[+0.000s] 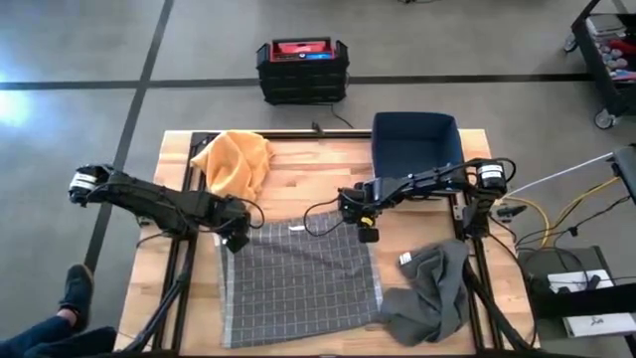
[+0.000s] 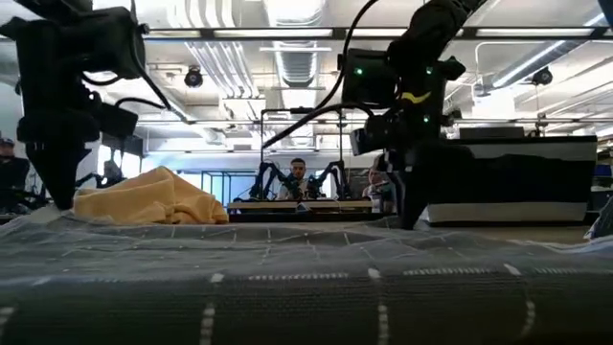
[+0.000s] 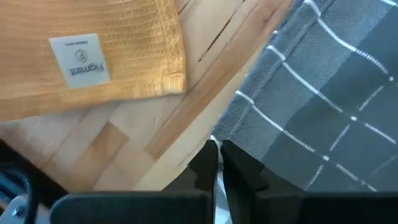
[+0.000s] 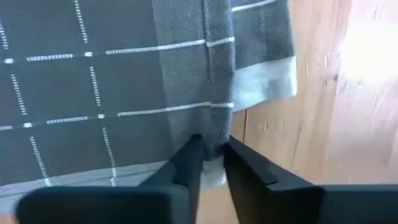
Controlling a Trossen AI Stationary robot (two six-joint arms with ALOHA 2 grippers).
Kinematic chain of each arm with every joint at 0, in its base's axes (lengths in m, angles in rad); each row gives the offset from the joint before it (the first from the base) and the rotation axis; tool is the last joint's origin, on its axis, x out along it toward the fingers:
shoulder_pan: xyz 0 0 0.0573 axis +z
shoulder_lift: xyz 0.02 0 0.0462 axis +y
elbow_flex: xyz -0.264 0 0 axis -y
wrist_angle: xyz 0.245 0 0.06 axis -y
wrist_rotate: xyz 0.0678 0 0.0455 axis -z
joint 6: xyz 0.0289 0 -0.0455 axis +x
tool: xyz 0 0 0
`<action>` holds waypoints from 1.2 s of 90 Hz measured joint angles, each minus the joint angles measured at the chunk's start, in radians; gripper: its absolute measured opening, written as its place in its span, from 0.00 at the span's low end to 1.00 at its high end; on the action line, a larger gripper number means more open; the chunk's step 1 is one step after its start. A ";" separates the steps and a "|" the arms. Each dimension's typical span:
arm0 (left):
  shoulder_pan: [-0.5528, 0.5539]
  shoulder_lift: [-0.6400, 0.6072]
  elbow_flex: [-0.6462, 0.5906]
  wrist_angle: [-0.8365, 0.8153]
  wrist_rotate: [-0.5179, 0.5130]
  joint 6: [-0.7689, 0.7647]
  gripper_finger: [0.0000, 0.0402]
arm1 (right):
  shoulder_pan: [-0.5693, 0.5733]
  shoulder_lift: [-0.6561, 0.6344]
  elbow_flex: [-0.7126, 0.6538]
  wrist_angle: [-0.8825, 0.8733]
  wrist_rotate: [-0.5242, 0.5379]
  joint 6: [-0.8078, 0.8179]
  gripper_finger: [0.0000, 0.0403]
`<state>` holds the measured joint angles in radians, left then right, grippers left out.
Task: Fold towel
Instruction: Fold the gray patterned kitchen towel
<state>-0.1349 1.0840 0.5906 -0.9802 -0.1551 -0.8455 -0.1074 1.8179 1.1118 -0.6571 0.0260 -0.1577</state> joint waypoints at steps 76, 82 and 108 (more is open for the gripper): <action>-0.275 -0.072 0.201 -0.329 0.009 -0.367 0.00 | 0.004 -0.011 0.211 -0.185 -0.004 -0.054 0.00; -0.311 -0.076 0.203 -0.345 0.018 -0.414 0.00 | 0.004 -0.011 0.237 -0.185 -0.004 -0.073 0.00; -0.380 -0.074 0.248 -0.429 0.044 -0.502 0.00 | 0.005 -0.015 0.343 -0.197 -0.007 -0.112 0.00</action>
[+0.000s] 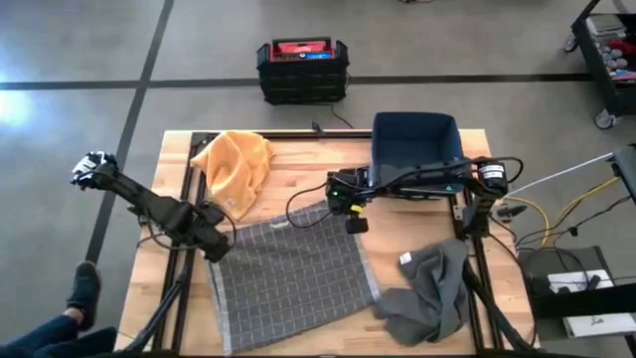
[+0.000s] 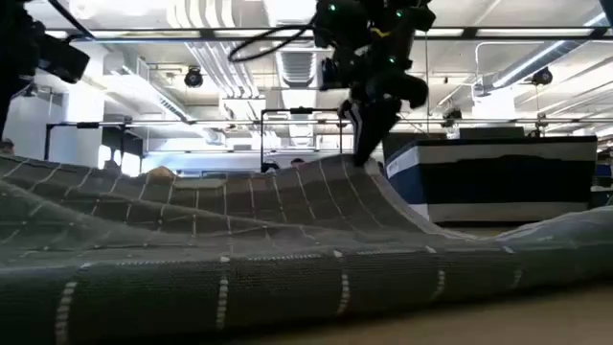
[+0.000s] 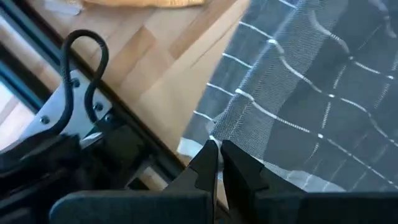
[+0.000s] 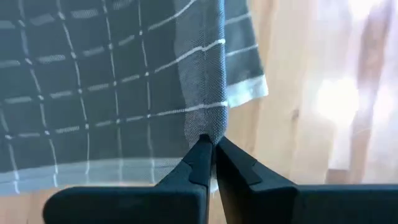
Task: Fold towel
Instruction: Fold the gray patterned kitchen towel
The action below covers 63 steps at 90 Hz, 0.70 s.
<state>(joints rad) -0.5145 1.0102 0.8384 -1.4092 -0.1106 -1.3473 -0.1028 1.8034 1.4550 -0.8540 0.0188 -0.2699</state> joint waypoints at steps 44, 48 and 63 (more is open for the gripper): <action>-0.146 -0.010 0.073 -0.142 0.078 -0.178 0.00 | -0.020 0.036 0.000 0.065 -0.059 -0.006 0.00; -0.146 -0.009 0.059 -0.128 0.078 -0.180 0.00 | -0.026 0.050 -0.007 0.070 -0.047 -0.001 0.00; -0.146 -0.001 0.005 -0.102 0.086 -0.176 0.00 | -0.035 0.090 -0.012 0.091 -0.024 0.000 0.00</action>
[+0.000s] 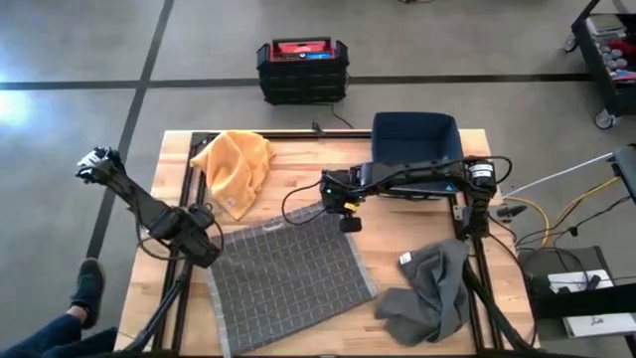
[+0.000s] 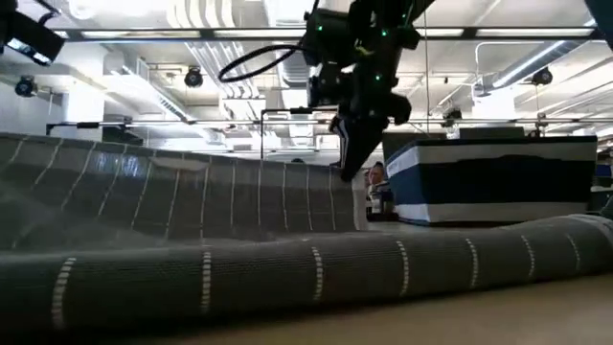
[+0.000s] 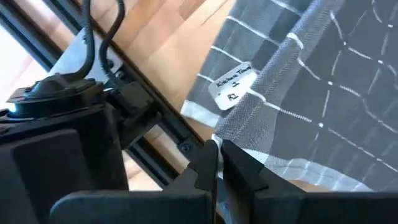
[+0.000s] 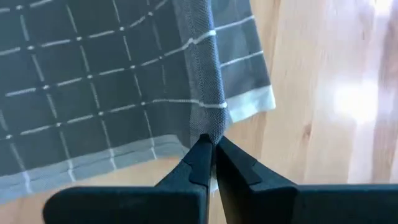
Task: Fold towel
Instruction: Fold the gray patterned kitchen towel
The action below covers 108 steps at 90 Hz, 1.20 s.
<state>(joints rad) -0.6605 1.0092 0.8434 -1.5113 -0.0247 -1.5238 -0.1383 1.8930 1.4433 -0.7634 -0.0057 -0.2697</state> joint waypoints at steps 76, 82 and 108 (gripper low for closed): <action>-0.034 0.061 -0.028 0.447 -0.152 0.152 0.48 | 0.015 -0.102 0.045 -0.112 -0.294 0.170 0.53; -0.057 0.108 -0.055 0.594 -0.157 0.174 0.47 | 0.065 -0.106 0.007 -0.105 -0.338 0.200 0.54; -0.165 0.405 -0.124 0.934 -0.121 0.188 0.36 | 0.280 -0.103 -0.234 0.142 -0.173 0.267 0.50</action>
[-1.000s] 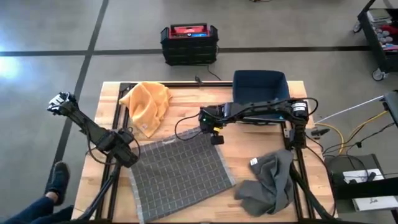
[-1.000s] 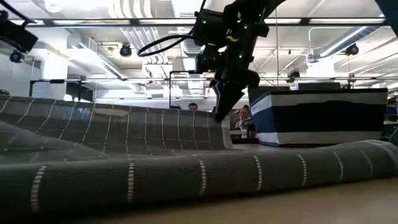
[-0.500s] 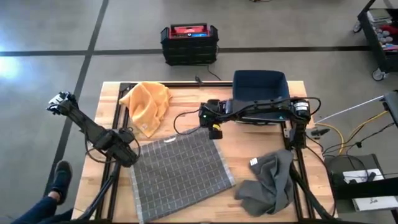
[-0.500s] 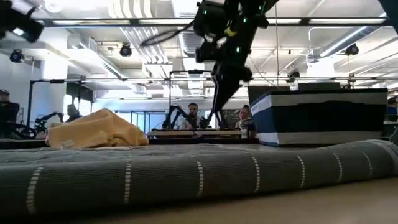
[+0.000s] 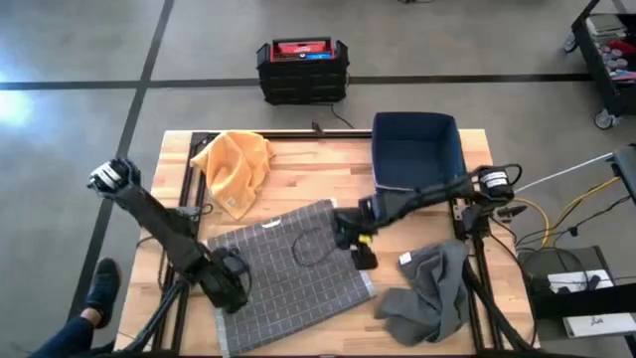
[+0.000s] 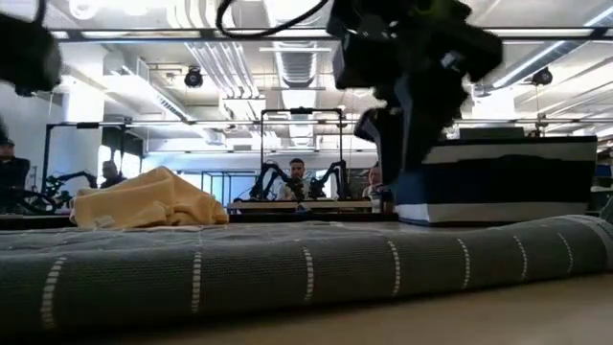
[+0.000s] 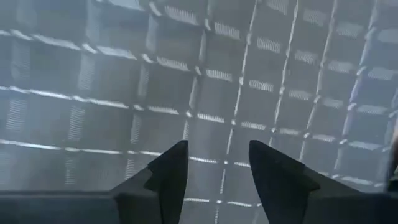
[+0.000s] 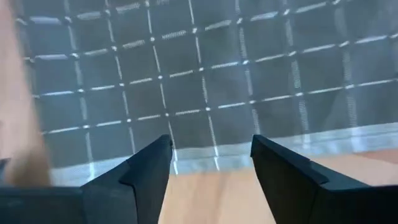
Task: Fold towel
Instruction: Fold the gray patterned kitchen towel
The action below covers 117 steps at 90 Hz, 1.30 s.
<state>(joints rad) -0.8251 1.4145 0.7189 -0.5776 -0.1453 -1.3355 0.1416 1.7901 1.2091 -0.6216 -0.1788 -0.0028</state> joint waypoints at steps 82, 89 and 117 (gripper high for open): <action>-0.037 -0.057 0.068 -0.071 0.093 0.126 0.26 | 0.277 0.001 0.037 -0.116 0.096 0.363 0.37; -0.050 -0.078 0.094 -0.014 0.039 0.125 0.28 | 0.278 0.001 0.093 -0.150 0.093 0.334 0.38; -0.019 -0.136 0.139 0.085 -0.271 0.302 0.39 | 0.277 0.002 0.198 0.013 0.297 0.116 0.40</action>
<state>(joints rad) -0.8443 1.2788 0.8581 -0.4930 -0.4166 -1.0333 0.4187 1.7916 1.4069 -0.6081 0.1180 0.1134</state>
